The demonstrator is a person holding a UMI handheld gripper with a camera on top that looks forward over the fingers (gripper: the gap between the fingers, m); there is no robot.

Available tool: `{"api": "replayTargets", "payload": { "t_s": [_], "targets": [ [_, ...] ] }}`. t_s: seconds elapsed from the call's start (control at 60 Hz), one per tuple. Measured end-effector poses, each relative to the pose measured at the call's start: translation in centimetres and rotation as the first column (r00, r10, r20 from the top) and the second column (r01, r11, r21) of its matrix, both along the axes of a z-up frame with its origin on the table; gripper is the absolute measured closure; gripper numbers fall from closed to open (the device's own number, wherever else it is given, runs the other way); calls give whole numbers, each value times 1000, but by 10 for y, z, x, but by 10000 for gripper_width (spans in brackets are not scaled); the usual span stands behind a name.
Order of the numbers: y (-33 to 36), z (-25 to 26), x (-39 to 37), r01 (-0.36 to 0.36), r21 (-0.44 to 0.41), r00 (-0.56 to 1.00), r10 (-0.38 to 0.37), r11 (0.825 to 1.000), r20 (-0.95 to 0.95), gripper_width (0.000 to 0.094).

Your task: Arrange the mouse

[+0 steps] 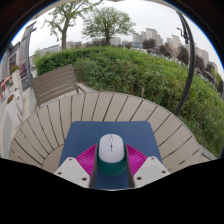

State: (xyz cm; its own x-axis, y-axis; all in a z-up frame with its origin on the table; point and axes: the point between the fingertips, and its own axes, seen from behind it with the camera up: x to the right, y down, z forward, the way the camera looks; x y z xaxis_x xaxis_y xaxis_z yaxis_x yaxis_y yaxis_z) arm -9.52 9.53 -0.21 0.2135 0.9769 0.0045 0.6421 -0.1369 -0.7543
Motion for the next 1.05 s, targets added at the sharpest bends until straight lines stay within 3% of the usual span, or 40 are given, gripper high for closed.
{"api": "replayTargets", "payload": {
  "t_s": [0.1,0.133,0.167,0.183,0.217,0.3,0.533,0.633,0.767,1.05],
  "targets": [
    [0,-10,3,-28,9,1000,28,1000,7,412],
    [-3,-11,8,-26,2,999,26,1000,30,300],
    [-4,-7,15,-16,-14,999,17,1000,43,101],
    [-4,-3,19,-12,-20,999,13,1000,45,79],
    [-6,7,32,-6,-32,998,8,999,59,119],
    [-11,41,74,12,-52,996,-7,999,93,88],
    [-43,129,230,-70,-53,986,78,996,150,86],
    [-45,139,279,-92,-45,979,98,995,178,89],
    [-33,148,303,-74,1,989,73,997,132,90],
    [-1,131,326,9,13,991,-11,1000,136,85]
  ]
}}
